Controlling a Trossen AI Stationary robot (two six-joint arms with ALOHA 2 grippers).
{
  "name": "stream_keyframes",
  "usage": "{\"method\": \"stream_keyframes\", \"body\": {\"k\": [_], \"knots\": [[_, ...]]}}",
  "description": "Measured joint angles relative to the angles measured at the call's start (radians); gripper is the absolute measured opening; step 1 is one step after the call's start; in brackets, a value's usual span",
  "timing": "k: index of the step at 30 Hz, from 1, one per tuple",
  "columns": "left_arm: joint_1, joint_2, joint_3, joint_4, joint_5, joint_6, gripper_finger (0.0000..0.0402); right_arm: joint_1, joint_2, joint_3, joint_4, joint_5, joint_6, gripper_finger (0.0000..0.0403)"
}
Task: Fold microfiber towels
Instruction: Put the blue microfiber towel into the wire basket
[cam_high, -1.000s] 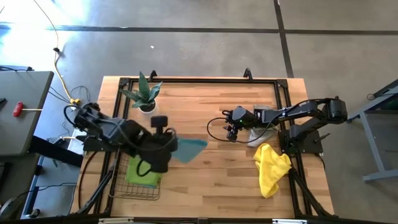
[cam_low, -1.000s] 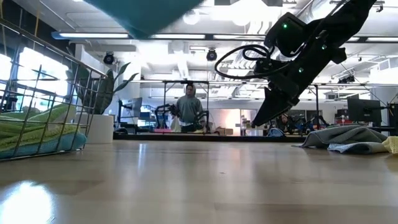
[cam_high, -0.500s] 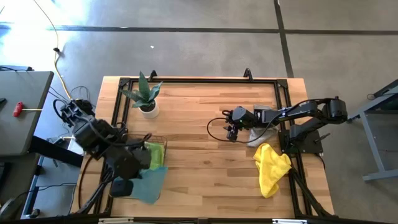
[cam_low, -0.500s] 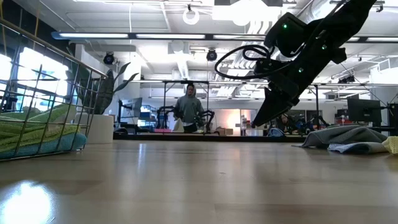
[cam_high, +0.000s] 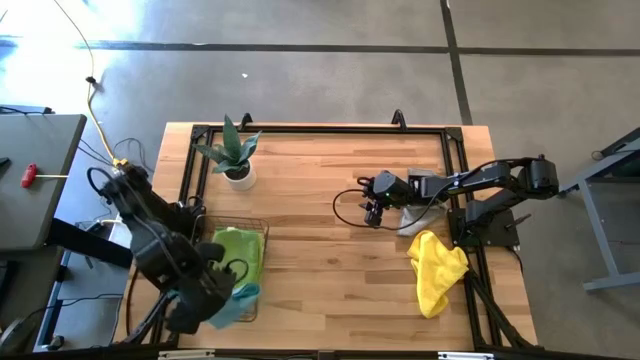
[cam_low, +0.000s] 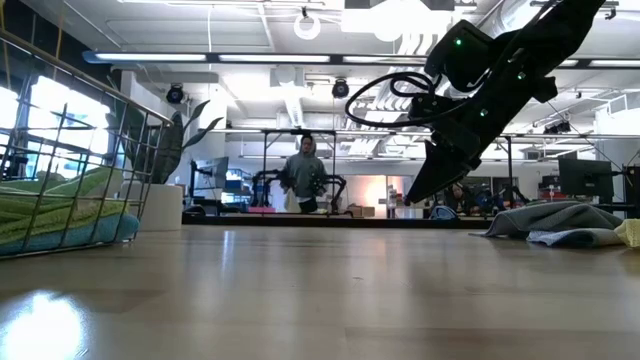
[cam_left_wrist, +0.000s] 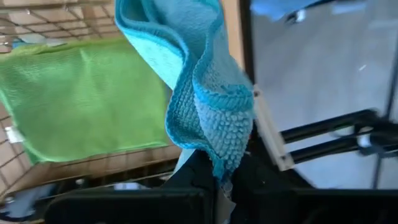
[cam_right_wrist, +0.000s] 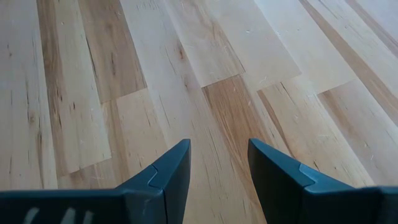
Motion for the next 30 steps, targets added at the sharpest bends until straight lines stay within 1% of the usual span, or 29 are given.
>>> {"method": "stream_keyframes", "body": {"k": [7,12,15,19,24,27,30], "knots": [[0.005,0.0,-0.129,0.001,0.007,0.149,0.0007,0.0,0.0,0.0,0.0,0.0,0.0,0.0154],[0.007,0.0,-0.236,0.001,-0.012,0.318,0.0009,0.0,0.0,0.0,0.0,0.0,0.0,0.0154],[0.019,0.0,-0.303,0.001,-0.072,0.449,0.0009,0.0,0.0,0.0,0.0,0.0,0.0,0.0154],[0.039,0.0,-0.365,0.001,-0.2,0.622,0.001,0.0,0.0,0.0,0.0,0.0,0.0,0.0154],[0.091,0.0,-0.407,0.001,-0.32,0.762,0.0015,0.0,0.0,0.0,0.0,0.0,0.0,0.0154],[0.124,0.0,-0.417,0.001,-0.368,0.846,0.0018,0.0,0.0,0.0,0.0,0.0,0.0,0.0154],[0.16,0.0,-0.432,0.01,-0.352,0.864,0.0018,0.0,0.0,0.0,0.0,0.0,0.0,0.0154]]}}
